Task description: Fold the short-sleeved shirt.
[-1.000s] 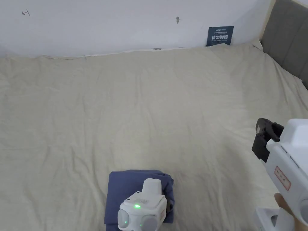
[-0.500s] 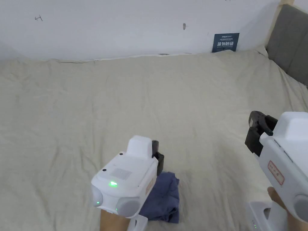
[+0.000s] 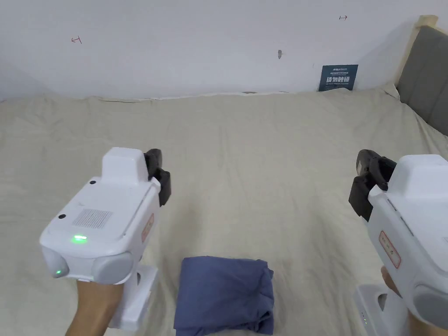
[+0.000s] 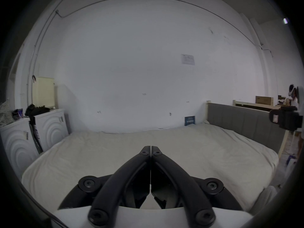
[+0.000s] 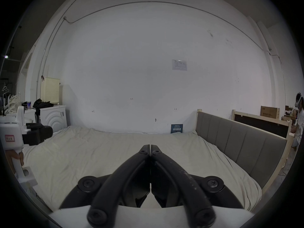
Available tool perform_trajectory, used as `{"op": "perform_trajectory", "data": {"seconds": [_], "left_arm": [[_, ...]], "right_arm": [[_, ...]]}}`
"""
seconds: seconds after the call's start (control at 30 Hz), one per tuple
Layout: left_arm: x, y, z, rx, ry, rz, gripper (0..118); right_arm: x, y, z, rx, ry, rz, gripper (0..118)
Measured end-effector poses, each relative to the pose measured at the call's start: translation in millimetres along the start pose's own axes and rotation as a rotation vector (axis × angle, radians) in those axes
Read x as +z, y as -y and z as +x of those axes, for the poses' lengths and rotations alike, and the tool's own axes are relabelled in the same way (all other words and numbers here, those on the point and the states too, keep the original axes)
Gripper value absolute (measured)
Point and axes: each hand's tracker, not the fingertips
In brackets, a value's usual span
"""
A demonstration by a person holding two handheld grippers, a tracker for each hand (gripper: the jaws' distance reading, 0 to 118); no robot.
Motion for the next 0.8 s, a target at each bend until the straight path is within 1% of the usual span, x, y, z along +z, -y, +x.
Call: {"op": "perform_trajectory", "data": {"seconds": [0.2, 0.43, 0.57, 0.7, 0.8], "left_arm": [[6.8, 6.2, -31.1, 0.030, -0.070, 0.028, 0], [14.7, 9.6, -41.9, 0.050, -0.124, 0.044, 0], [17.1, 9.9, -43.2, 0.070, -0.127, 0.039, 0], [16.3, 12.3, -44.1, 0.076, -0.122, 0.033, 0], [14.8, 14.5, -46.3, 0.087, -0.118, 0.028, 0]], "right_arm": [[-4.3, 0.1, -9.2, 0.019, 0.005, 0.017, 1], [-10.1, 3.7, -15.5, 0.020, -0.010, 0.003, 1], [-13.6, 4.4, -20.9, 0.025, -0.020, -0.002, 1], [-20.5, 12.3, -27.7, 0.024, -0.040, -0.016, 2], [-31.7, 33.4, -38.8, 0.020, -0.088, -0.072, 1]]}}
